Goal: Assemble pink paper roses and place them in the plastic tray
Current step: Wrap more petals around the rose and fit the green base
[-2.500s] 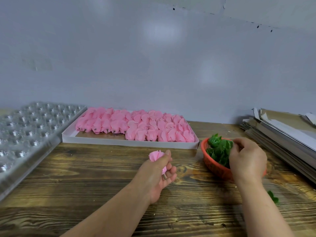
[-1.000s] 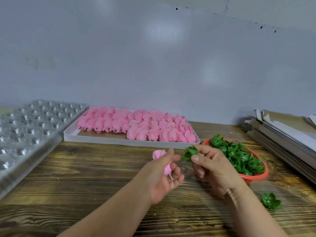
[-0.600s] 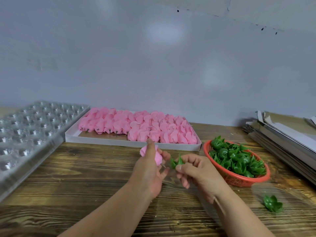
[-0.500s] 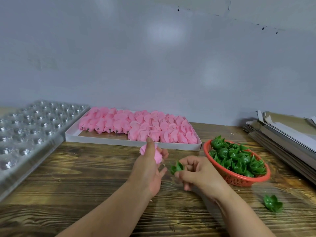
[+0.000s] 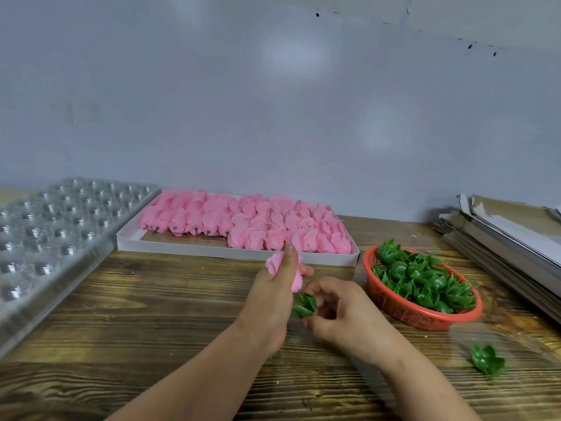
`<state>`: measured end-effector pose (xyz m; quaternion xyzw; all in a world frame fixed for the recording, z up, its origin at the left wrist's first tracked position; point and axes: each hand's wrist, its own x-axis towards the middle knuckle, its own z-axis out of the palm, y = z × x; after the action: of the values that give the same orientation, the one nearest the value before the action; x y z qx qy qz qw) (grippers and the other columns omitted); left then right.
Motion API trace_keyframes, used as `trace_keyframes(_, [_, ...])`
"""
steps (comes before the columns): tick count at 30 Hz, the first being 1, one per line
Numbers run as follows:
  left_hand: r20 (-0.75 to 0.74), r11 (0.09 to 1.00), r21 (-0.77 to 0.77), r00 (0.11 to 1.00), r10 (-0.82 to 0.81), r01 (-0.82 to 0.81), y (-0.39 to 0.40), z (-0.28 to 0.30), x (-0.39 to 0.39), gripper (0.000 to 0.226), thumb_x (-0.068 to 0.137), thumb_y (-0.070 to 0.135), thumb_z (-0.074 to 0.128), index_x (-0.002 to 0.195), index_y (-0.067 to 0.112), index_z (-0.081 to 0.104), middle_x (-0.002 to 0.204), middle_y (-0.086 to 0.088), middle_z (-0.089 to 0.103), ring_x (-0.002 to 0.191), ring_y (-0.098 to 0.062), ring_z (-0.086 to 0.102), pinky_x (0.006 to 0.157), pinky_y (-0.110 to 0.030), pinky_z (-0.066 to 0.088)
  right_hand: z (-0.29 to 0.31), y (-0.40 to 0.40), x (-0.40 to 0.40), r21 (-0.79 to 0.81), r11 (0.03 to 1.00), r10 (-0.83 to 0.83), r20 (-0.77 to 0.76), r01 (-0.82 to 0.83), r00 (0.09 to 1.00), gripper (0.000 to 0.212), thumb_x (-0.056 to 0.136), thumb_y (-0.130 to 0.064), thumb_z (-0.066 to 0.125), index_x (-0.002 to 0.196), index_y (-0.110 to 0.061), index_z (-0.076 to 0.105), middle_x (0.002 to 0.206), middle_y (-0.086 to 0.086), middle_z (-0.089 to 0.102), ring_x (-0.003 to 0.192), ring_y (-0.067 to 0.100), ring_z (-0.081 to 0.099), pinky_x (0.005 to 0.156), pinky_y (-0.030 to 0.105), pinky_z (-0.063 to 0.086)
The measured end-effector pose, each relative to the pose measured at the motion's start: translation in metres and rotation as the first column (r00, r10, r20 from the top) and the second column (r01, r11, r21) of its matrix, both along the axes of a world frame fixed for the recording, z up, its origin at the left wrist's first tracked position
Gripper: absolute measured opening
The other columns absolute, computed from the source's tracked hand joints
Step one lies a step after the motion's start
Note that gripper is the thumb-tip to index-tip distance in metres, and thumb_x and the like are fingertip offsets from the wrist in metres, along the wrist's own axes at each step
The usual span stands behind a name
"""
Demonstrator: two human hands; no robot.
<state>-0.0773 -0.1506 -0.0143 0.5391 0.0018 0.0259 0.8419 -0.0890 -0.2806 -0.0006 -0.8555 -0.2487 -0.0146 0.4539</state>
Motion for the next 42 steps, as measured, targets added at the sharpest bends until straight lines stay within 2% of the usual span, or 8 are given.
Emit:
trace_keyframes(6, [0.047,0.999,0.050,0.999,-0.016,0.013,-0.001,-0.003,-0.001,0.051,0.072,0.063,0.051,0.076,0.014,0.067,0.067,0.000,0.068,0.065,-0.011,0.066,0.058,-0.024,0.051,0.000,0.001,-0.001,0.246,0.969,0.042,-0.181,0.004,0.983,0.020,0.074,0.013,0.067,0.090,0.002,0.063,0.064,0.001,0.063,0.063,0.018,0.058,0.065,0.031,0.050])
trace_keyframes(14, [0.048,0.995,0.090,0.998,-0.047,0.043,-0.002,-0.002,-0.006,0.060,0.074,0.064,0.047,0.090,0.009,0.065,0.071,-0.004,0.068,0.061,-0.011,0.066,0.048,-0.021,0.048,0.000,0.009,-0.005,0.393,0.919,0.075,-0.255,0.033,0.964,0.022,0.079,0.014,0.063,0.098,0.004,0.064,0.088,0.051,0.051,0.080,0.042,0.058,0.083,0.051,0.055])
trace_keyframes(21, [0.050,0.993,0.100,0.996,-0.076,0.071,-0.003,-0.003,-0.007,0.069,0.071,0.068,0.047,0.107,0.012,0.063,0.088,-0.009,0.072,0.073,-0.014,0.069,0.055,-0.024,0.052,0.003,0.007,-0.005,0.422,0.905,0.026,-0.198,0.061,0.980,0.034,0.080,0.009,0.065,0.097,-0.019,0.073,0.081,0.042,0.059,0.072,0.035,0.065,0.072,0.037,0.059])
trace_keyframes(26, [-0.009,0.997,0.030,0.997,-0.076,0.076,0.000,-0.001,-0.005,0.071,0.069,0.068,0.049,0.112,0.014,0.064,0.101,-0.015,0.073,0.098,-0.029,0.070,0.085,-0.043,0.056,0.004,0.006,-0.004,0.460,0.884,0.020,-0.209,0.080,0.978,0.041,0.079,0.014,0.063,0.105,-0.017,0.070,0.073,0.040,0.056,0.072,0.033,0.059,0.065,0.029,0.057])
trace_keyframes(29, [0.028,0.993,0.099,0.998,-0.062,0.059,0.002,0.000,-0.003,0.057,0.076,0.064,0.044,0.105,0.019,0.064,0.091,-0.006,0.075,0.087,-0.019,0.072,0.071,-0.030,0.057,0.004,0.004,-0.004,0.457,0.886,0.034,-0.220,0.072,0.975,0.046,0.080,0.016,0.061,0.110,-0.019,0.067,0.074,0.027,0.060,0.073,0.034,0.059,0.070,0.040,0.051])
trace_keyframes(32, [0.105,0.976,0.220,0.994,-0.024,0.001,0.004,-0.001,-0.007,0.032,0.093,0.051,0.036,0.092,0.030,0.060,0.071,0.014,0.072,0.065,0.013,0.063,0.050,-0.003,0.043,0.004,0.000,-0.002,0.493,0.865,0.054,-0.271,0.091,0.961,0.048,0.081,0.020,0.053,0.109,-0.016,0.068,0.080,0.029,0.065,0.080,0.037,0.058,0.080,0.049,0.046])
trace_keyframes(34, [0.131,0.960,0.278,0.991,-0.002,-0.035,0.004,-0.001,-0.007,0.032,0.094,0.050,0.035,0.099,0.030,0.059,0.085,0.011,0.068,0.067,0.020,0.057,0.051,0.002,0.038,0.004,-0.003,0.000,0.478,0.873,0.054,-0.282,0.092,0.958,0.046,0.083,0.021,0.049,0.110,-0.010,0.068,0.085,0.028,0.069,0.081,0.034,0.063,0.079,0.045,0.050])
trace_keyframes(42, [0.241,0.896,0.409,0.967,0.077,-0.173,0.005,0.006,-0.007,0.040,0.077,0.061,0.031,0.089,0.034,0.057,0.105,-0.004,0.061,0.084,-0.004,0.059,0.062,-0.002,0.040,-0.001,0.001,0.000,0.512,0.849,0.027,-0.294,0.134,0.955,0.031,0.082,0.017,0.055,0.084,-0.008,0.074,0.075,0.020,0.071,0.068,0.021,0.068,0.061,0.027,0.055])
